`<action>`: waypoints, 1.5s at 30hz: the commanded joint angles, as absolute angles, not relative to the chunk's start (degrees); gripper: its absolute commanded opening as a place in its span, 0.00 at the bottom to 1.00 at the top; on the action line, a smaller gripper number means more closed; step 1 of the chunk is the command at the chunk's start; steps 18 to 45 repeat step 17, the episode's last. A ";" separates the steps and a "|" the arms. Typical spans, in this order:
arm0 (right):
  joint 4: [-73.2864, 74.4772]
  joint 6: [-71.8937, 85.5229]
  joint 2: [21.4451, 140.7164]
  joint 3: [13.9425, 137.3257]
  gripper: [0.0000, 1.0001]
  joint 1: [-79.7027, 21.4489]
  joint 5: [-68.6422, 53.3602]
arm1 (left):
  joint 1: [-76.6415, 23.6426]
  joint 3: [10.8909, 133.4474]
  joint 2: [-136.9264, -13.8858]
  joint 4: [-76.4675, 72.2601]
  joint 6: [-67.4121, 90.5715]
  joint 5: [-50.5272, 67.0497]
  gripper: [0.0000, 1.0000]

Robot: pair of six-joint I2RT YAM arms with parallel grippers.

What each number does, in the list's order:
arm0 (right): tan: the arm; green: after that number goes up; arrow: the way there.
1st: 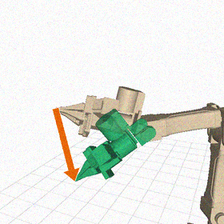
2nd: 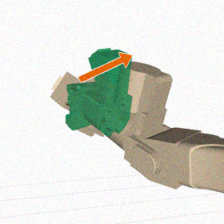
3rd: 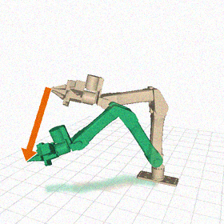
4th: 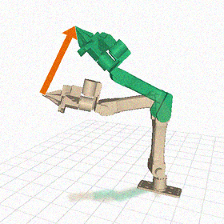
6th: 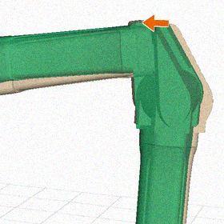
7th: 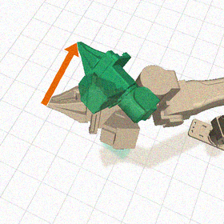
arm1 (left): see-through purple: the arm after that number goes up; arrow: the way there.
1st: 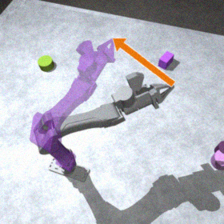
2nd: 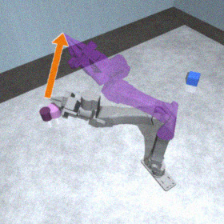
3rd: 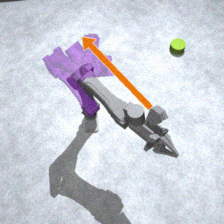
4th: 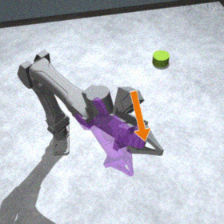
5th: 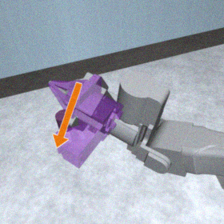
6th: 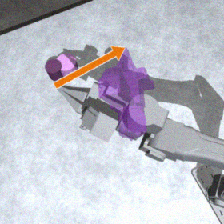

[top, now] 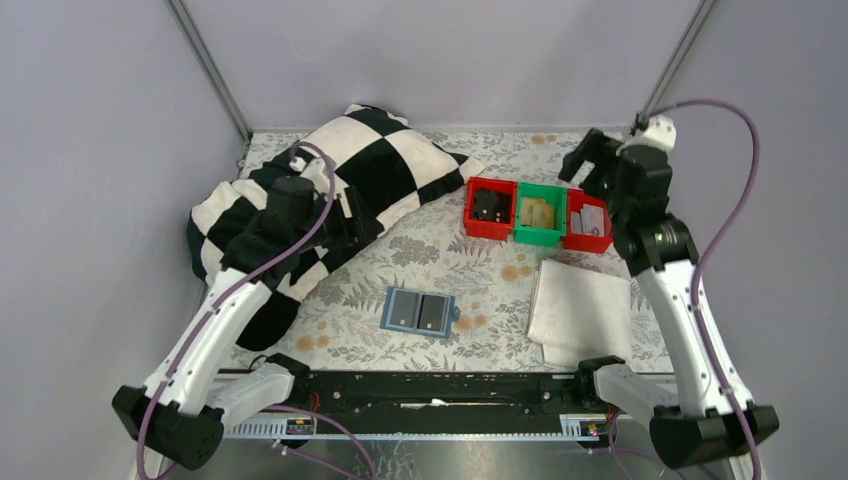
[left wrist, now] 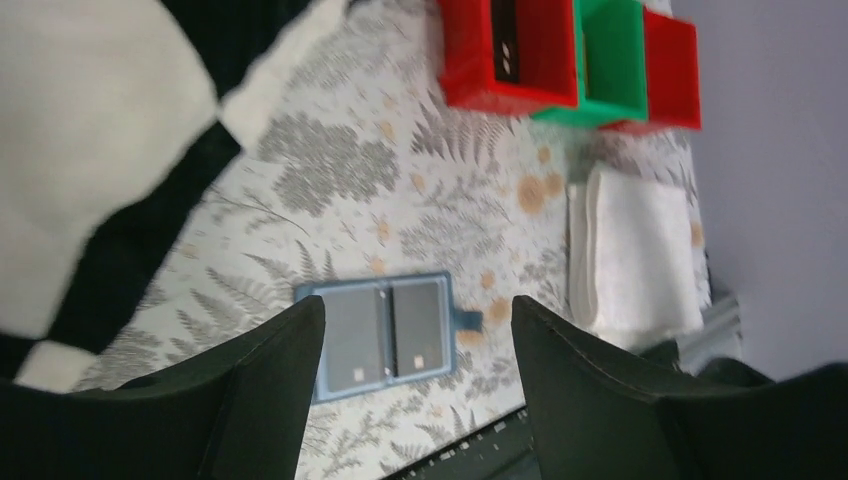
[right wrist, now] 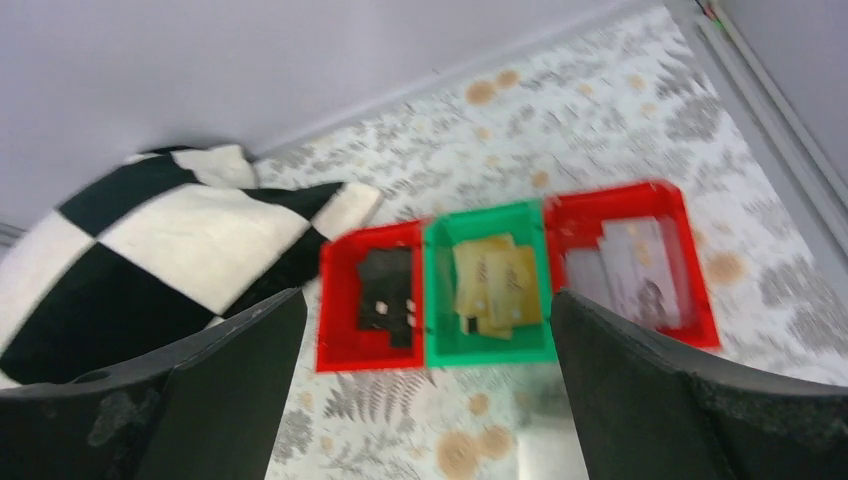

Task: Take the credit cards out of the card holder
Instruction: Reset both arms

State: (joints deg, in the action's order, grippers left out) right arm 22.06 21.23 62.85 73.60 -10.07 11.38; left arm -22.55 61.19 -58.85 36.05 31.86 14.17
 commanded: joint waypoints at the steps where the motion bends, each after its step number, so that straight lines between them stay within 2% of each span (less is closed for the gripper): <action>1: 22.38 25.20 54.24 61.23 1.00 -10.02 22.19 | -22.26 63.21 -53.56 41.32 29.67 -1.80 0.73; 4: 18.81 29.73 47.77 51.54 1.00 -10.02 20.17 | -22.32 59.60 -48.66 40.57 31.77 -9.28 0.75; 9: 16.37 31.76 43.01 43.06 1.00 -10.02 16.26 | -22.32 54.03 -40.40 38.64 34.92 -12.46 0.78; 17: 16.85 30.18 41.94 42.03 1.00 -10.00 14.96 | -22.31 50.53 -32.88 40.37 38.50 -17.55 0.83; 45: 16.85 30.18 41.94 42.03 1.00 -10.00 14.96 | -22.31 50.53 -32.88 40.37 38.50 -17.55 0.83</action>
